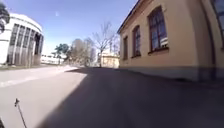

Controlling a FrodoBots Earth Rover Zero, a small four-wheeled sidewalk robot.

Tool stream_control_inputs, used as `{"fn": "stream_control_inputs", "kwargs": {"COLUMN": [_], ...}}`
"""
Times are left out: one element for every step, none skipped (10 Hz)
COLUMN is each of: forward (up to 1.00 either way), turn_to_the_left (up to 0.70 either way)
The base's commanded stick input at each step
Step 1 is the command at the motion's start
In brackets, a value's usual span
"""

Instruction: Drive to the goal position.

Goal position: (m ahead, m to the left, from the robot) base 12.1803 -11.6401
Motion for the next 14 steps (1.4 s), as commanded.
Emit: {"fn": "stream_control_inputs", "kwargs": {"forward": [0.85, 0.85, 0.85, 0.85, 0.85, 0.85, 0.85, 0.85, 0.85, 0.85, 0.85, 0.85, 0.85, 0.85], "turn_to_the_left": [0.0, 0.0, 0.0, 0.0, 0.0, 0.0, 0.0, 0.0, 0.0, 0.0, 0.0, 0.0, 0.0, 0.0]}}
